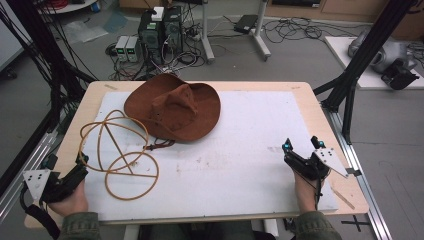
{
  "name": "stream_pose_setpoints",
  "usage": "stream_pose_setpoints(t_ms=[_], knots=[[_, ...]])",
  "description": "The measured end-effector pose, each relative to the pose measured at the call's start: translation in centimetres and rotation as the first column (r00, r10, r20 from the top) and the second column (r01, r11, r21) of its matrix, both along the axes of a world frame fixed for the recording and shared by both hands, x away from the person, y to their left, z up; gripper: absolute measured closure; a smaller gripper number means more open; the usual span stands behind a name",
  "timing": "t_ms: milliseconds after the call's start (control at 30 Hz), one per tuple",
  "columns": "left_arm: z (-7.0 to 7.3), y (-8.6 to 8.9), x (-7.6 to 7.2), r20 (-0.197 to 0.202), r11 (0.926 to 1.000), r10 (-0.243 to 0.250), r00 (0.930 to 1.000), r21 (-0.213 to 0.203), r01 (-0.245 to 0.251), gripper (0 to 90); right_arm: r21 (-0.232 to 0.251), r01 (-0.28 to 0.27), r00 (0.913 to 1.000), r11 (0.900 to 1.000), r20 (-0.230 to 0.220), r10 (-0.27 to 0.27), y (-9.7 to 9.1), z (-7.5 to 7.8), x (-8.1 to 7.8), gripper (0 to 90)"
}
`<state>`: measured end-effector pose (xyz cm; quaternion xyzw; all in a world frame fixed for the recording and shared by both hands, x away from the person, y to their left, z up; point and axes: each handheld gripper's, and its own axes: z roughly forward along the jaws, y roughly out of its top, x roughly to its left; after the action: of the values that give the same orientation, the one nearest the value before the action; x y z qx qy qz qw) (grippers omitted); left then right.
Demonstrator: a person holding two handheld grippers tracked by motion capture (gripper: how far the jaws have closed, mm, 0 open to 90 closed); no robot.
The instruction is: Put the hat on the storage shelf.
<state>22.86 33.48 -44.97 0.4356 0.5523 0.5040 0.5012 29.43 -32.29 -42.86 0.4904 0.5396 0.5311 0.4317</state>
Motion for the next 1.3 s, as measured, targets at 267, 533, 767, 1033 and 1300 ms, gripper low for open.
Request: stream_pose_setpoints(t_ms=[267,533,767,1033,1300], knots=[[0.0,-0.2,0.3,-0.002,0.9999,-0.011,0.9999,0.011,0.011,18.3,-0.035,-0.074,0.9972,0.9967,-0.015,0.073,0.6,1.4,1.3,8.7],[0.2,-0.3,0.3,0.002,0.9995,-0.015,0.9999,0.029,0.014,18.3,-0.031,-0.101,0.9947,0.9944,-0.024,0.1,1.4,2.4,3.2,8.7],[0.3,-0.4,0.3,0.007,0.9994,-0.014,0.9999,0.033,0.014,18.4,-0.037,-0.131,0.9912,0.9907,-0.024,0.13,2.4,3.6,4.7,8.7],[0.3,-0.5,0.3,0.007,0.9989,-0.021,0.9997,0.041,0.021,18.4,-0.056,-0.251,0.9678,0.9663,-0.03,0.25,4.9,5.6,7.5,8.7],[0.3,-0.4,0.3,0.008,0.9991,-0.02,0.9998,0.038,0.02,18.4,-0.061,-0.33,0.9436,0.9419,-0.041,0.328,7.5,6.1,10.0,8.7]])
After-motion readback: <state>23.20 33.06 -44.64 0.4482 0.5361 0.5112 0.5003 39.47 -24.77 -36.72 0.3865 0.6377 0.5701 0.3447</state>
